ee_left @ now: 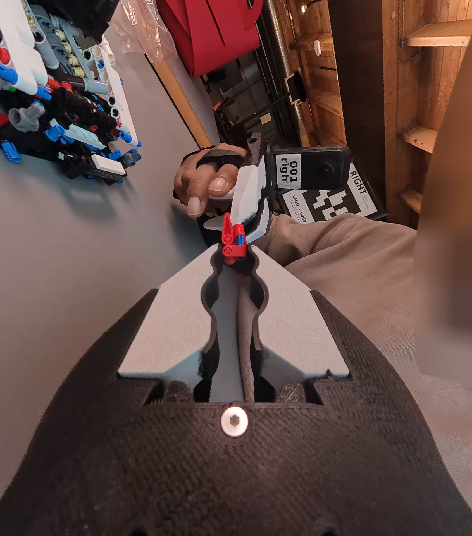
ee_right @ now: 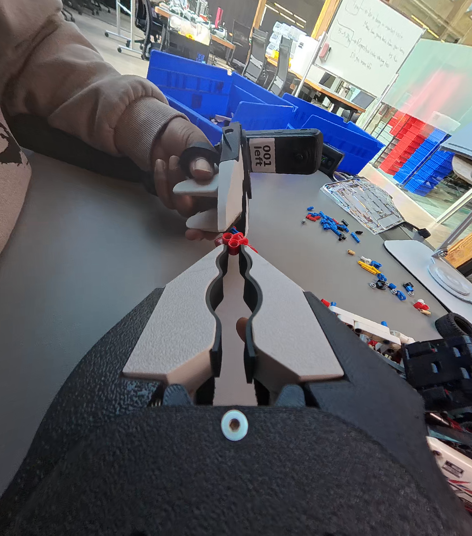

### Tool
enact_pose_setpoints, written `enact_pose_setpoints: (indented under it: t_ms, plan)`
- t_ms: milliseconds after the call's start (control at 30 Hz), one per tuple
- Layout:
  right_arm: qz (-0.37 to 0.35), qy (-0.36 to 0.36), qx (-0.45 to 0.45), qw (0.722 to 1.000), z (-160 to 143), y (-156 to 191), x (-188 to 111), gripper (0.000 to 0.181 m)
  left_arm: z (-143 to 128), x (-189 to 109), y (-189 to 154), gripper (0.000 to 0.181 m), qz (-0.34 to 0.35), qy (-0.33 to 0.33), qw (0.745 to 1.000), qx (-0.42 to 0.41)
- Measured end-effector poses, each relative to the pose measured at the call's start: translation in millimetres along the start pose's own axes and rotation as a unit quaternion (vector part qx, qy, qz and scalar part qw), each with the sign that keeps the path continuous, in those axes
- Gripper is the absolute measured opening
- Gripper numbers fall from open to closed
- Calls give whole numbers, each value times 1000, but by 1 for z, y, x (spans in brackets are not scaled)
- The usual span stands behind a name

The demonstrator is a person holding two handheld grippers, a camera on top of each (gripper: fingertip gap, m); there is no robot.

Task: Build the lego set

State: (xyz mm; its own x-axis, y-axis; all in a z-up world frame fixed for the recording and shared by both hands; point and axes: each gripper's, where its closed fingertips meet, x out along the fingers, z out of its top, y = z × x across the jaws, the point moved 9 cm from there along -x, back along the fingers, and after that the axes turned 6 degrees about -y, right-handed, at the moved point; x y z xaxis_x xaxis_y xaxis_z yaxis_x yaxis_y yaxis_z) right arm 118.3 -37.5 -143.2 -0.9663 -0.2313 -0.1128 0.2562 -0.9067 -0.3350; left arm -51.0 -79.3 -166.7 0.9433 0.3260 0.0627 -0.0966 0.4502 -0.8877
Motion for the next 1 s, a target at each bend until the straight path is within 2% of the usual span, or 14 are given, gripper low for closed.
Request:
enact_pose_setpoints:
  t_ms: [133, 300, 1000]
  plan:
    - [2, -1, 11, 1000, -2, -1, 0, 4, -1, 0, 2, 13, 4, -7, 999, -31]
    - [23, -23, 97, 995, -6, -9, -1, 4, -2, 1, 3, 13, 15, -12, 998, -52]
    - [122, -38, 294, 947, -14, -23, 2, 4, -6, 1, -2, 13, 32, -1, 998, -50]
